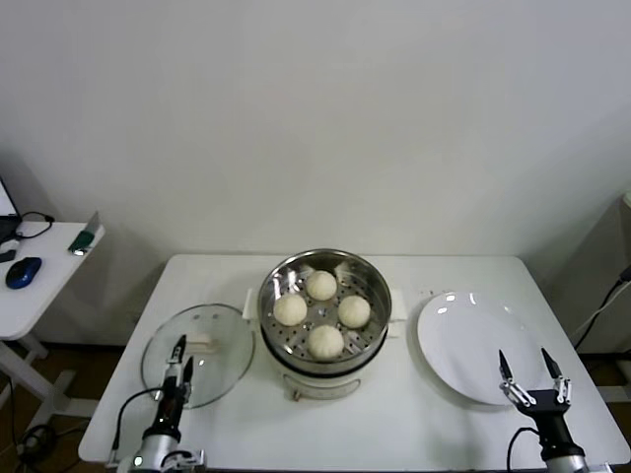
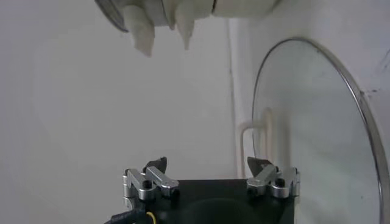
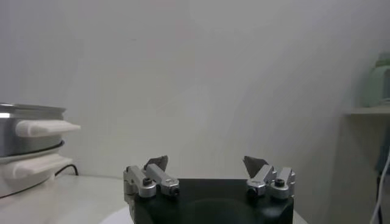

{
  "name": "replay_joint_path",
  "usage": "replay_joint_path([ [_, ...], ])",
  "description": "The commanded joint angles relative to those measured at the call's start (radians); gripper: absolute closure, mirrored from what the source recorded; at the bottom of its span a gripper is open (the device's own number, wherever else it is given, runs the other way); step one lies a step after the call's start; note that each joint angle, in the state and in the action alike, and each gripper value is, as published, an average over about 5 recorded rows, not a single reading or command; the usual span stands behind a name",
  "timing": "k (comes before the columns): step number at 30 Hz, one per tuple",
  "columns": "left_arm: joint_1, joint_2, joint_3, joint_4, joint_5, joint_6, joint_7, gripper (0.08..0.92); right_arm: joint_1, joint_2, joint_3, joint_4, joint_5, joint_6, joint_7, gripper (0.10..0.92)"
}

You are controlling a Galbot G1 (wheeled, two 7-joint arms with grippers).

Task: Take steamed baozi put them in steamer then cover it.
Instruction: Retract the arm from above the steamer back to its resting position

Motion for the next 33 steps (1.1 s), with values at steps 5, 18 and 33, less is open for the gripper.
replay_joint_path([
  [5, -0.105, 0.010, 0.012, 0.094, 0.006, -0.001, -0.008, 0.177, -0.031, 0.021, 0.018, 0.010, -0.011, 0.014, -0.002, 0.203],
  [18, -0.215, 0.025, 0.022, 0.241, -0.010, -0.005, 0.000, 0.177, -0.059, 0.033, 0.044, 0.044, -0.007, 0.017, -0.004, 0.203],
  [33, -0.199, 0.033, 0.025, 0.232, -0.012, -0.051, -0.009, 0.528, -0.056, 0.047, 0.040, 0.047, -0.005, 0.013, -0.004, 0.203],
])
